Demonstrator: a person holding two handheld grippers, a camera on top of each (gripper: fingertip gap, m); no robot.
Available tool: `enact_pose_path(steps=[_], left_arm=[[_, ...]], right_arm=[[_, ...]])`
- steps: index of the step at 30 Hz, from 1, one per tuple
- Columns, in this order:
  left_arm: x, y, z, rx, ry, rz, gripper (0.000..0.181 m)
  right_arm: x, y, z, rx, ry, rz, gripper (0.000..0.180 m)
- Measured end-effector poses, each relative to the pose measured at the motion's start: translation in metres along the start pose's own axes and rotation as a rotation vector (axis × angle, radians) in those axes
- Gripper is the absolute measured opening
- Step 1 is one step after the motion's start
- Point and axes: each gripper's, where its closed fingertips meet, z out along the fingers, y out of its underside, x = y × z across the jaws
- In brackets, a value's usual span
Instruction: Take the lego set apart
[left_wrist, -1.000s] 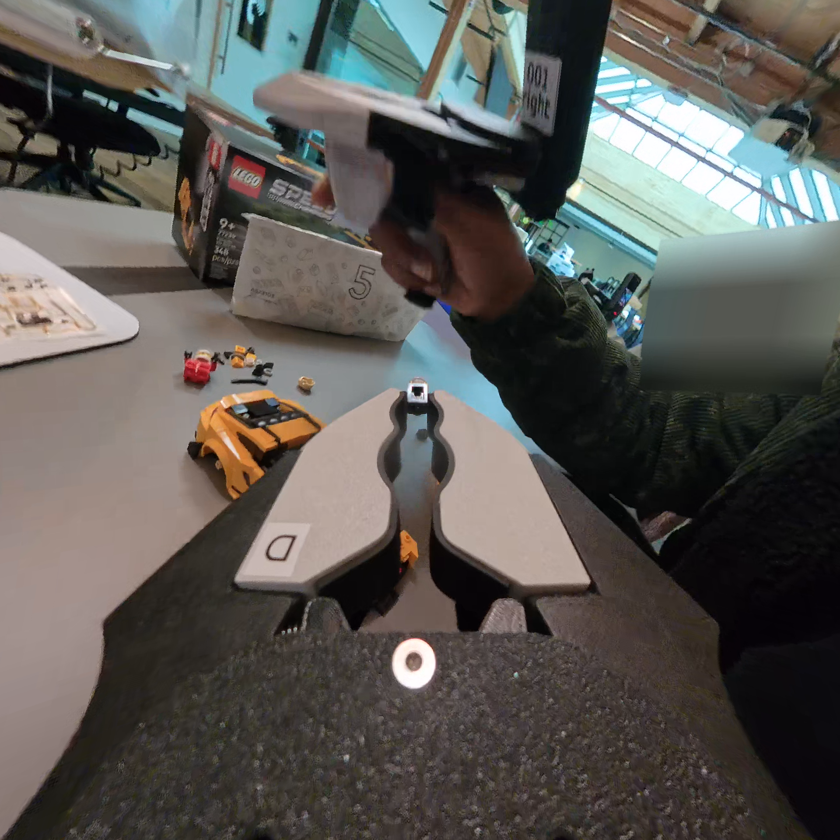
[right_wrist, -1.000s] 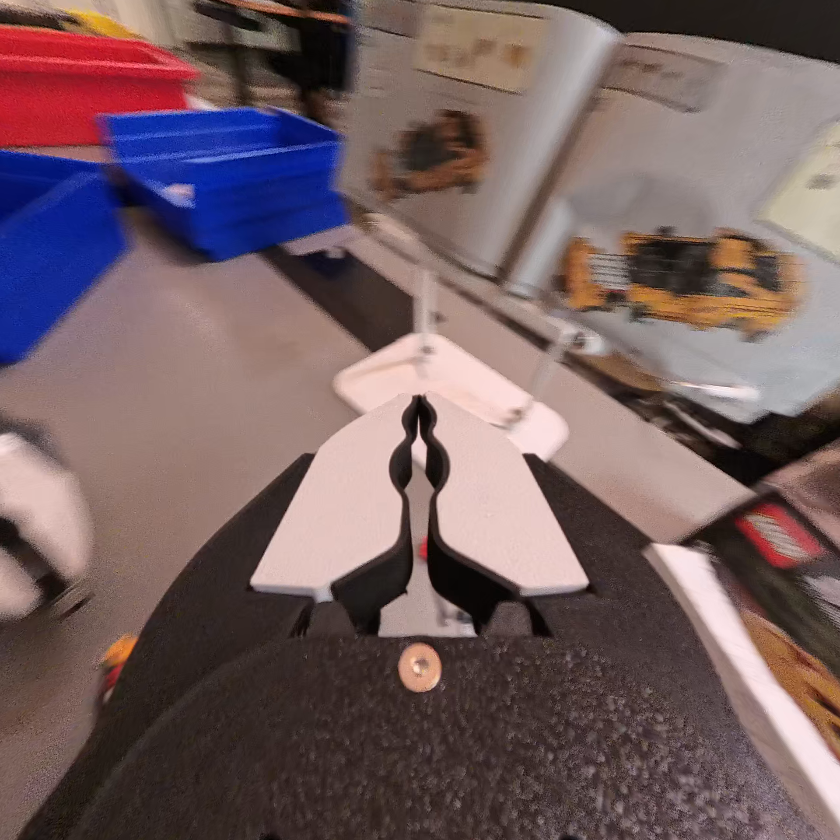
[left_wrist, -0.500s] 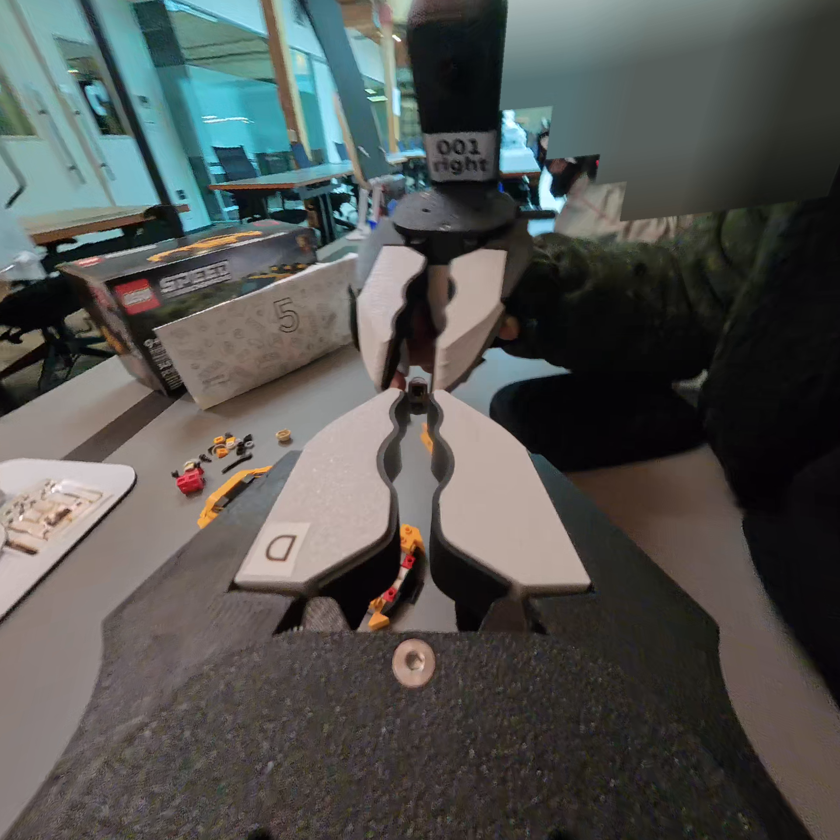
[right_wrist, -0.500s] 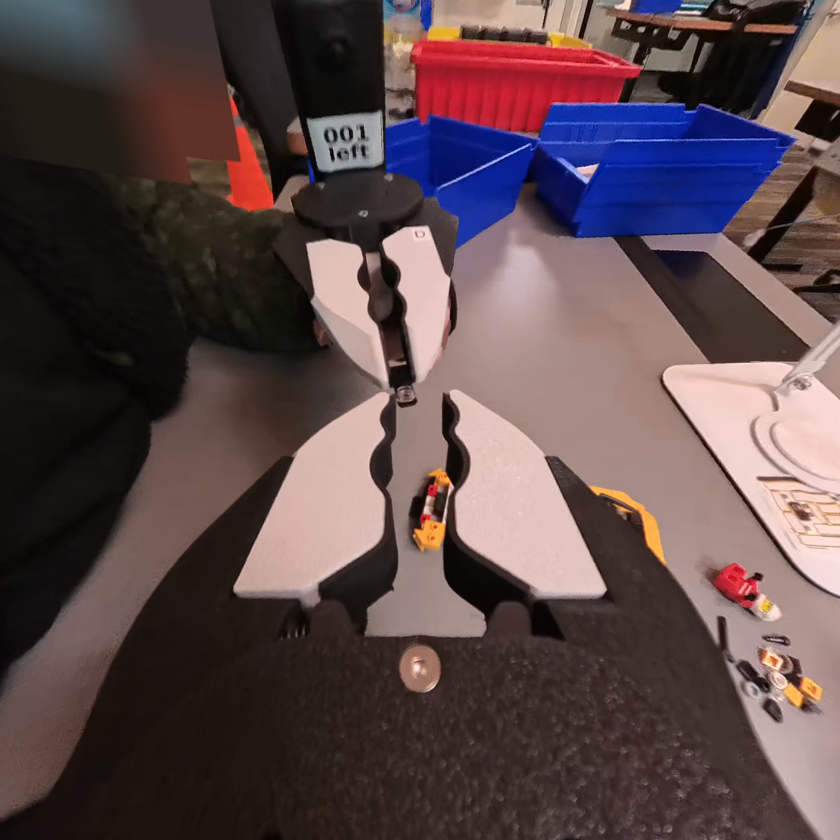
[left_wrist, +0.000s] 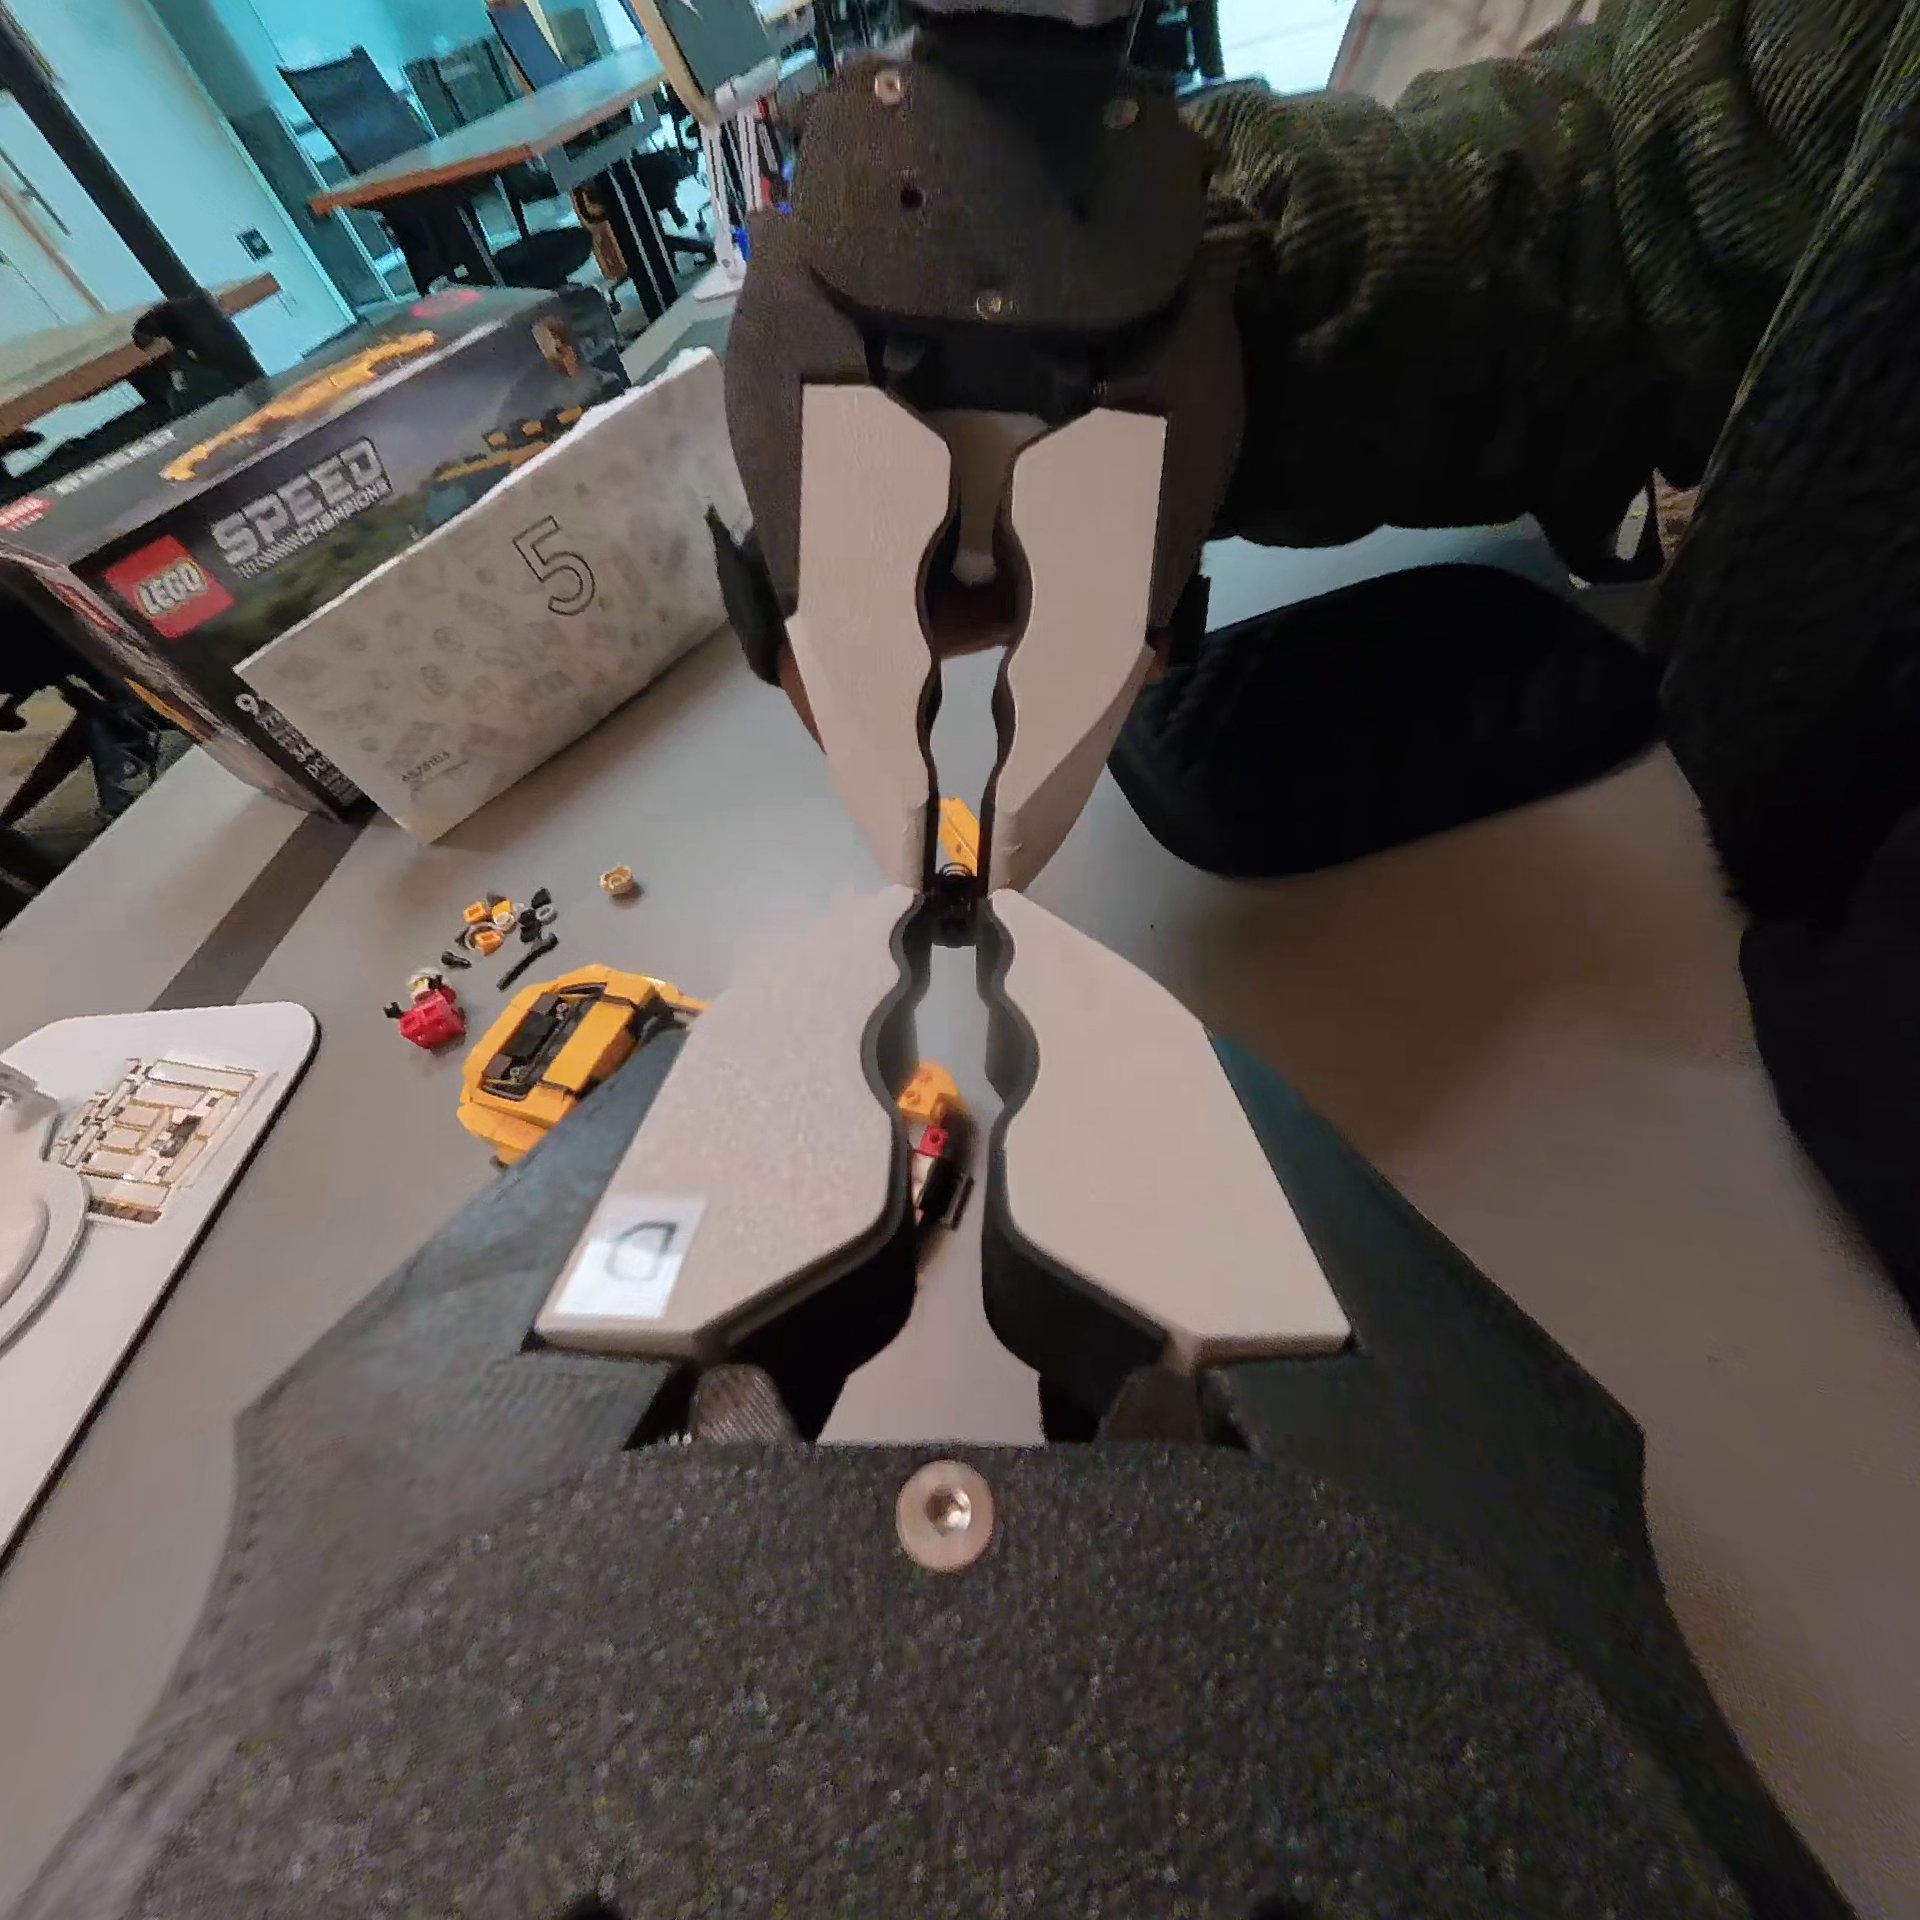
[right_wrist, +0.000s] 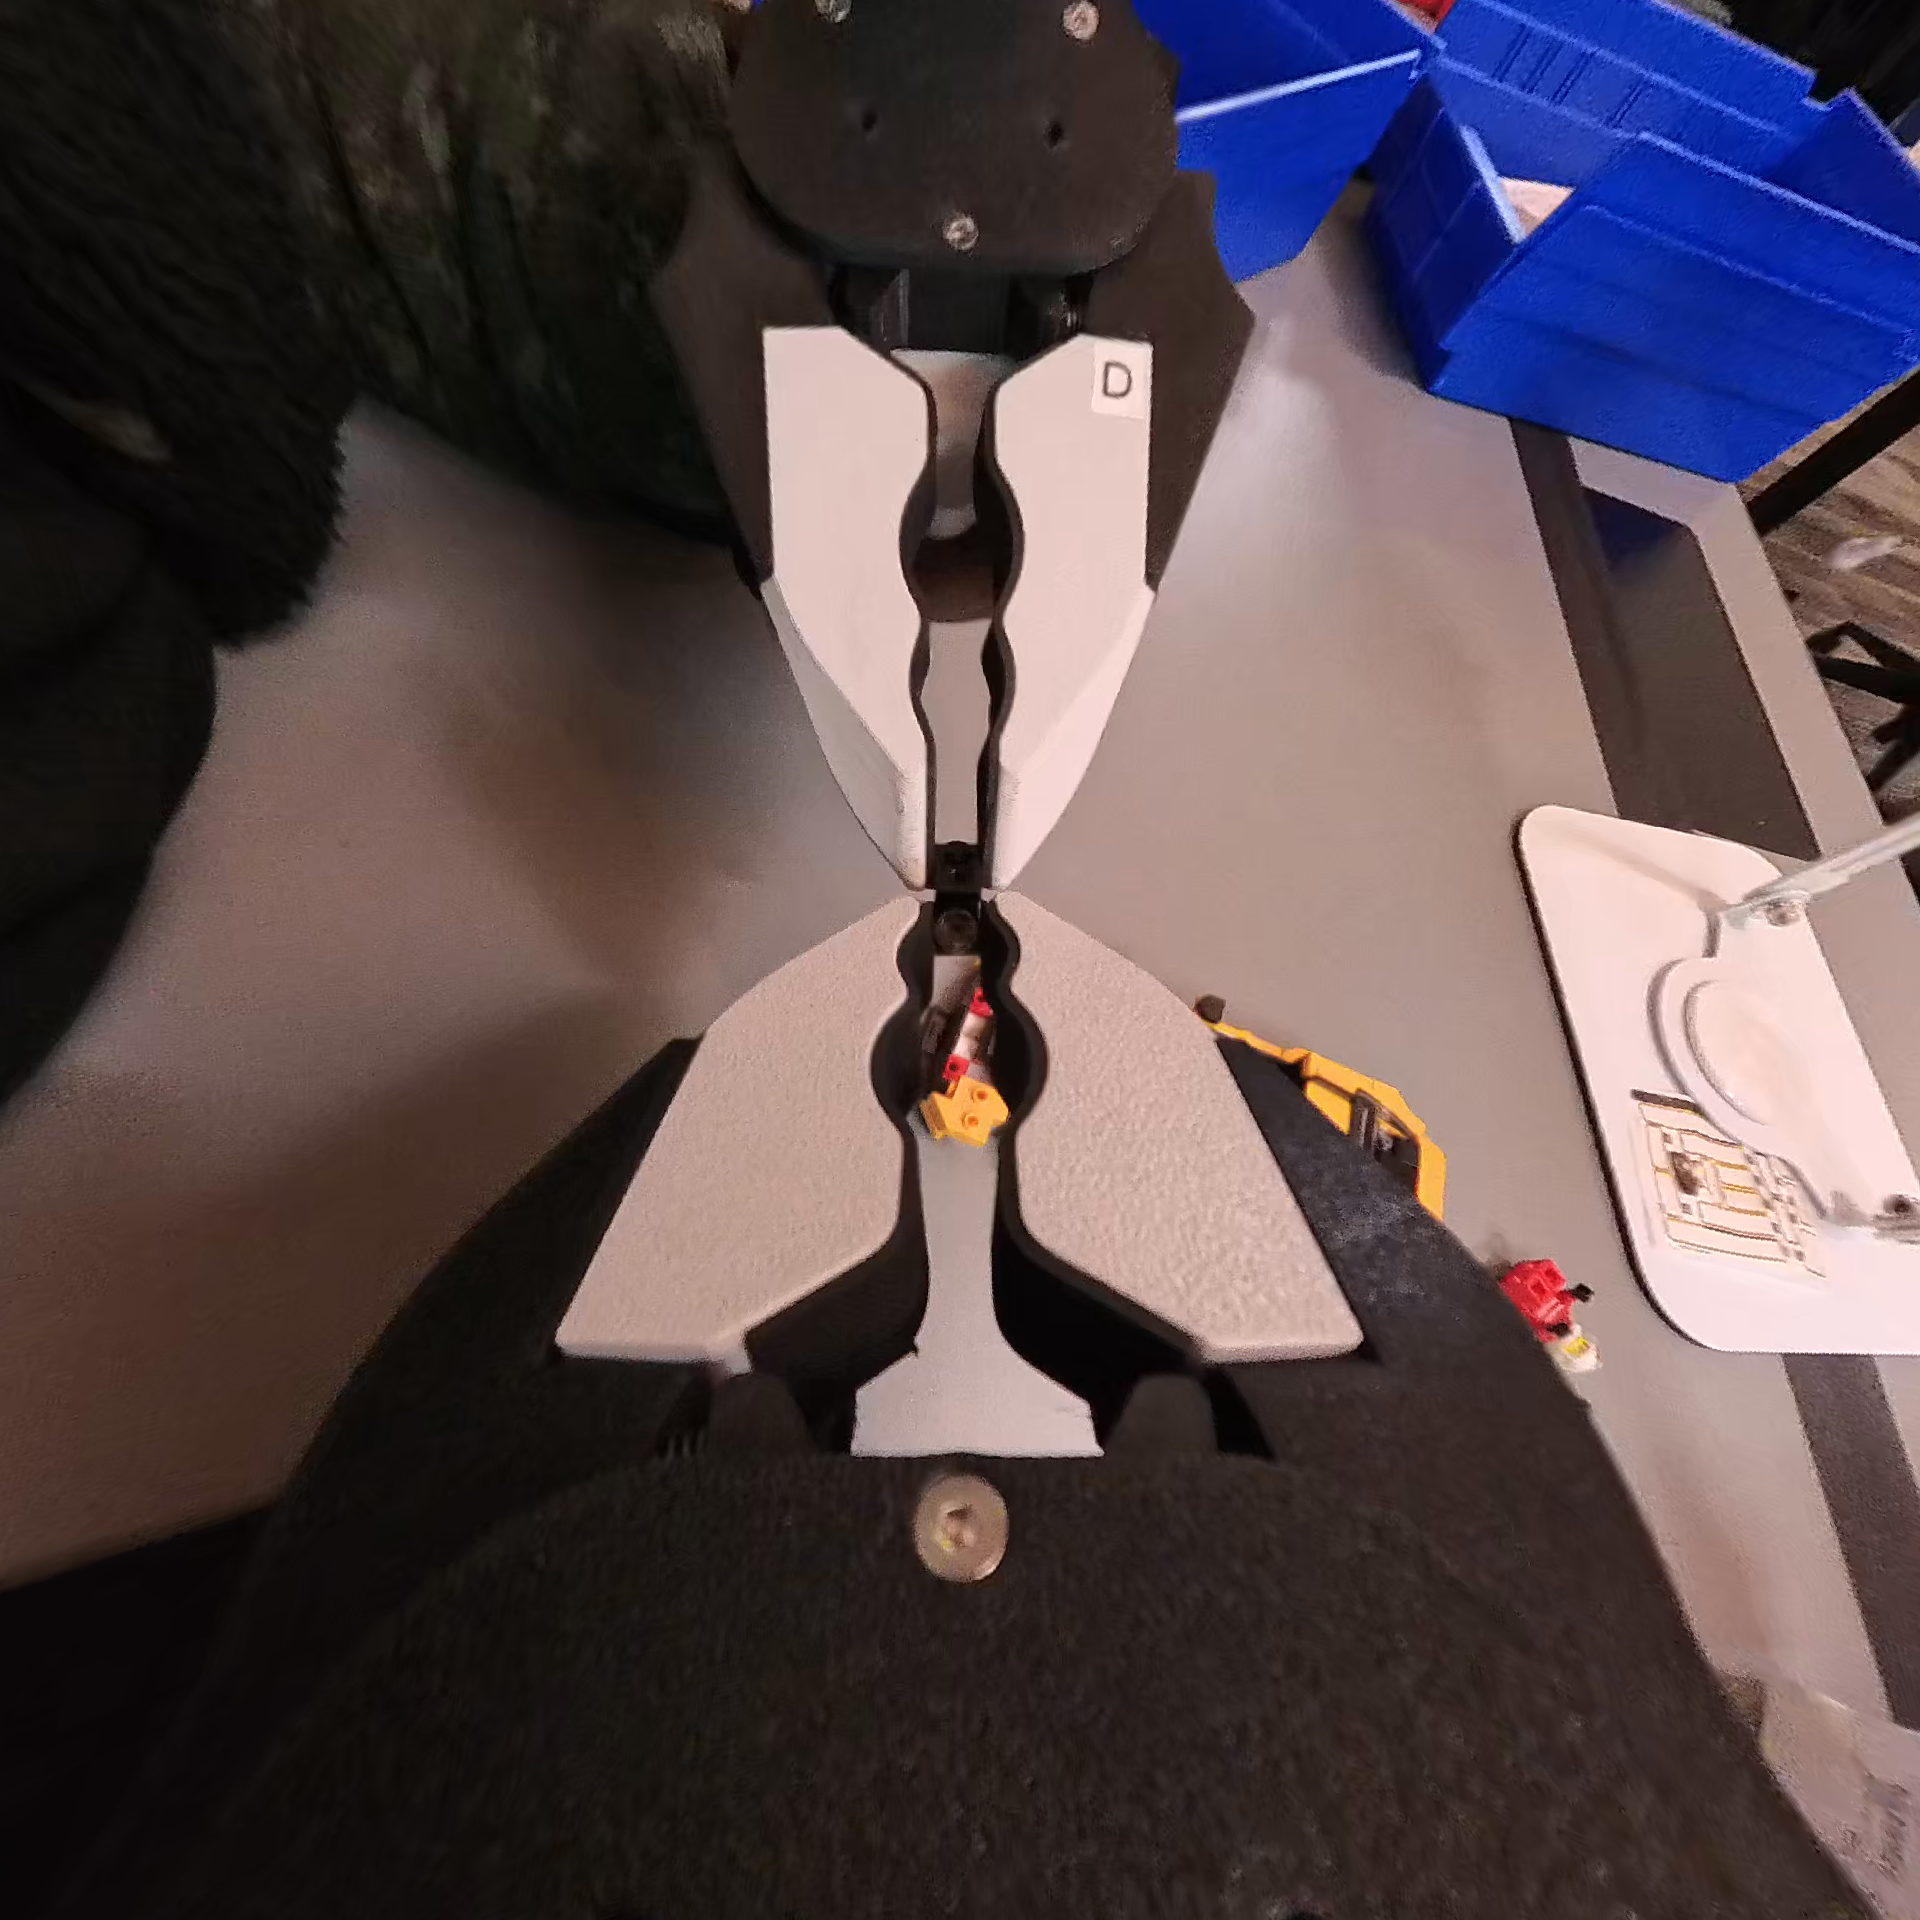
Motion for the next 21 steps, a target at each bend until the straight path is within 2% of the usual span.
enact_pose_path(steps=[15, 21], left_arm=[[0.006, 0.022, 0.007, -0.139, 0.051, -0.041, 0.008], [0.01, 0.031, 0.007, -0.16, 0.131, -0.169, 0.008]], right_arm=[[-0.008, 0.018, 0.008, -0.049, -0.022, -0.001, 0.007], [-0.011, 0.02, 0.011, -0.01, 0.031, -0.062, 0.007]])
